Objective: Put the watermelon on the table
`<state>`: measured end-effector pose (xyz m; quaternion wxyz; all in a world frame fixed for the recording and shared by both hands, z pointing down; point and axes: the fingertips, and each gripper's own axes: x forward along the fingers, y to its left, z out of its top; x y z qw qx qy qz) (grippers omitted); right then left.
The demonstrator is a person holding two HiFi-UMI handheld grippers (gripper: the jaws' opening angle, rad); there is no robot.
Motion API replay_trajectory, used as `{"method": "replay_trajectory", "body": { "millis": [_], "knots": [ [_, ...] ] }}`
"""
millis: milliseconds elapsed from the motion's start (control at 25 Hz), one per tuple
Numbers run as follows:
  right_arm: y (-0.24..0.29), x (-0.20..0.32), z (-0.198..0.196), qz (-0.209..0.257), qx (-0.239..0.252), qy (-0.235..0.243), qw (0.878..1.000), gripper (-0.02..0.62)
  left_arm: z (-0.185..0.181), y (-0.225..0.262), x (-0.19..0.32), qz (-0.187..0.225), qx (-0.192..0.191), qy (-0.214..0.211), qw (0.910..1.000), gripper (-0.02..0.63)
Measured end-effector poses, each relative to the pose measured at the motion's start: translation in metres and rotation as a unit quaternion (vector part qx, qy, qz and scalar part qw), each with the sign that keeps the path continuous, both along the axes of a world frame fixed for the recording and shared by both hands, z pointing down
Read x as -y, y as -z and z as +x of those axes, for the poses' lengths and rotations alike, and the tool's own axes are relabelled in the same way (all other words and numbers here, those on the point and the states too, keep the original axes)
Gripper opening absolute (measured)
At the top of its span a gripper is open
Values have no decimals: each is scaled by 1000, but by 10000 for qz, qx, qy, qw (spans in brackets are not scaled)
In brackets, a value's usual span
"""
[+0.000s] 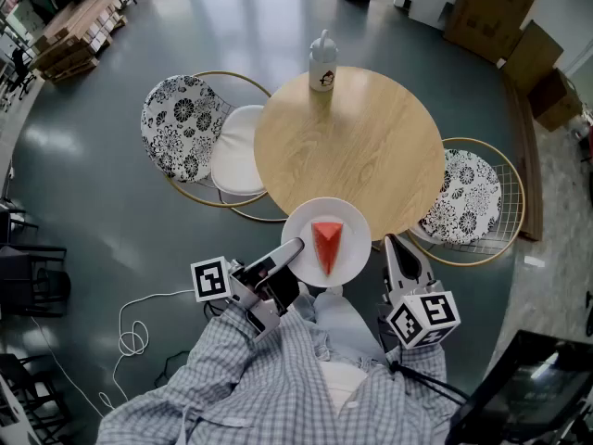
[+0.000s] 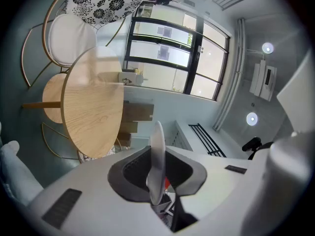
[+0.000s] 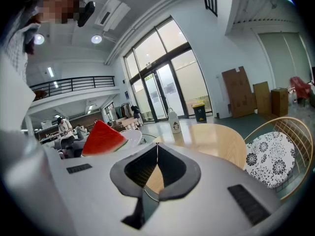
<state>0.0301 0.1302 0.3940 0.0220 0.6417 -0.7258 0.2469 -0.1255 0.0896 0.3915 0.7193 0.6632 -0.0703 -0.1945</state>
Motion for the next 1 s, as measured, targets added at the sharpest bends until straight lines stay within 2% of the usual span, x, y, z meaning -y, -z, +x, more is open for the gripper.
{"method": "replay_trajectory", "body": {
  "millis": [240, 1000],
  "knots": [
    [-6, -1, 15, -110, 269, -262, 9992, 11, 3, -1, 1, 6, 11, 6, 10000, 61],
    [-3, 7, 7, -36, 359, -183, 9992, 11, 1, 0, 5, 56, -14, 26, 10000, 61]
  ]
}}
